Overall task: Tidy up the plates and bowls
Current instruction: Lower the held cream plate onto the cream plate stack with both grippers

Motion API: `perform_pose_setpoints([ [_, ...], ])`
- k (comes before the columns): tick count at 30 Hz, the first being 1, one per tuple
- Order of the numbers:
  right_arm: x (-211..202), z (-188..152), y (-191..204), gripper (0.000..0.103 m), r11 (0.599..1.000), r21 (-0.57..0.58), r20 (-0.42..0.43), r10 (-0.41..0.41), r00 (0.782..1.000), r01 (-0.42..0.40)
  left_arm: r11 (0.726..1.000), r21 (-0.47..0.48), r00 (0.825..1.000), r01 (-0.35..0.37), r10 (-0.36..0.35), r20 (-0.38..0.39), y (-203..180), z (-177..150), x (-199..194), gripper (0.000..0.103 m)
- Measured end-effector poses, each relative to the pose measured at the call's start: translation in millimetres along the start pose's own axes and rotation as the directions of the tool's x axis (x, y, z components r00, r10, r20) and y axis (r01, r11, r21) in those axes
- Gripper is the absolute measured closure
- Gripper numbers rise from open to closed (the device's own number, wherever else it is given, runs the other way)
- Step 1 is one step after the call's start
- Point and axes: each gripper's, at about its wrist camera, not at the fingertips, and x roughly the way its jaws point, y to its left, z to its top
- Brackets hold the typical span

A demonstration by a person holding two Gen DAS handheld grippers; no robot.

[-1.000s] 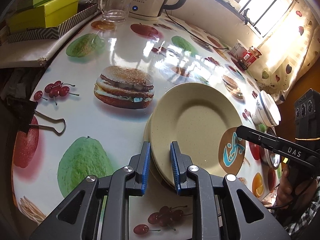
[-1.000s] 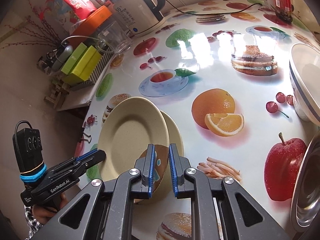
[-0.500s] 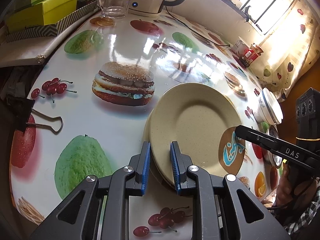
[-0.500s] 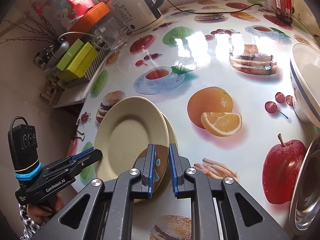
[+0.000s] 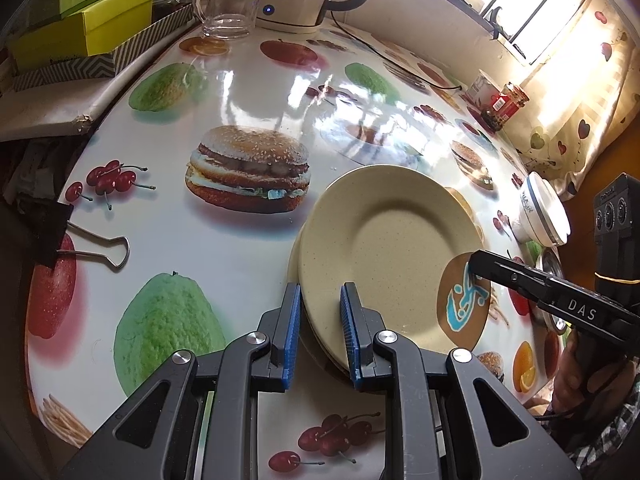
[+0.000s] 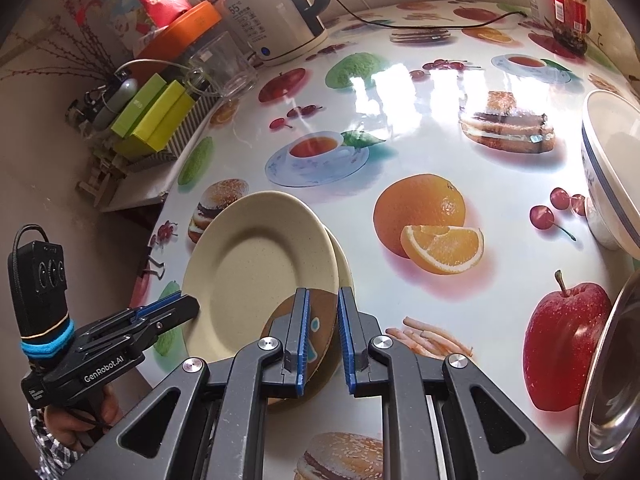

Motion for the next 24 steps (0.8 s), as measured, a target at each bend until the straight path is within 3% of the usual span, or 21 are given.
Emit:
perform_pose_setpoints([
  [24,0.0,-1.4,3.6,0.087,1.000,-0.026,0.006,-0.017,1.000,0.017,1.000,0.007,1.000,-0.011,0.011,-0.002,-1.0,-0.5,-0.1,0.082],
])
